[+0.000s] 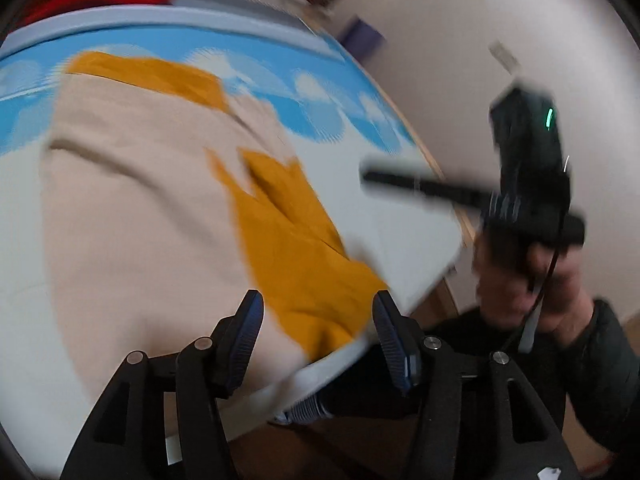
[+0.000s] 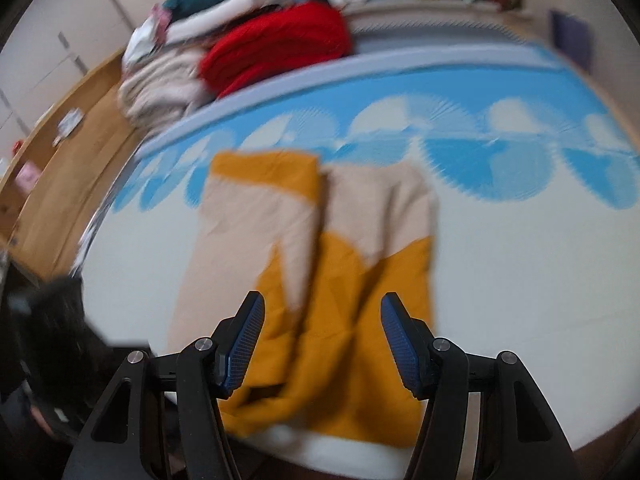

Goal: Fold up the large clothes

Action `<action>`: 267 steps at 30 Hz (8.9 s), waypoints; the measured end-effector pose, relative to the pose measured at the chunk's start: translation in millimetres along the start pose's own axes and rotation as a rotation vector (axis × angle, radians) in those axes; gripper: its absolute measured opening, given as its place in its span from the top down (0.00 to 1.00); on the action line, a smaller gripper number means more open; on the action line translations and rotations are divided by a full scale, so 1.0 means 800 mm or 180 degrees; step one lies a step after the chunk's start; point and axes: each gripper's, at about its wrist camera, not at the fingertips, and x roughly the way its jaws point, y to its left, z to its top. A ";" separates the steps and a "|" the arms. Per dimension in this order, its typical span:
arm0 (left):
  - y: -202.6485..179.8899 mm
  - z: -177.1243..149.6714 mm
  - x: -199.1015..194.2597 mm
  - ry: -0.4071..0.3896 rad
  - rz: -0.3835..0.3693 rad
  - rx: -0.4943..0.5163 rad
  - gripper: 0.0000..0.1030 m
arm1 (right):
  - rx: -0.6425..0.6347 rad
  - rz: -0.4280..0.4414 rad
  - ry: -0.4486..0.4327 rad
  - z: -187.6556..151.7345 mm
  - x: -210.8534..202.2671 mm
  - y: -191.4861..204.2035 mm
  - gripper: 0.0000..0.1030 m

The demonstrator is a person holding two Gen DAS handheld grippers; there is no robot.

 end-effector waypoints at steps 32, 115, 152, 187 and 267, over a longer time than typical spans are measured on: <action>0.081 -0.036 0.007 0.0252 0.0817 -0.0315 0.46 | 0.0143 -0.0353 0.0512 -0.059 0.015 -0.057 0.95; 0.067 0.051 0.079 0.1031 0.1187 0.0638 0.53 | -0.0486 0.0071 0.0435 0.057 0.141 -0.066 0.82; 0.236 0.071 0.082 0.0607 0.0154 -0.1510 0.26 | 0.0795 0.0215 0.1213 0.010 0.223 -0.180 0.30; 0.301 0.215 -0.028 -0.0032 0.0816 -0.0986 0.57 | 0.0798 -0.0014 0.0301 0.153 0.280 -0.082 0.66; 0.002 -0.106 -0.068 -0.0857 0.2268 -0.0159 0.01 | -0.0379 -0.0977 -0.0698 -0.115 0.058 0.166 0.00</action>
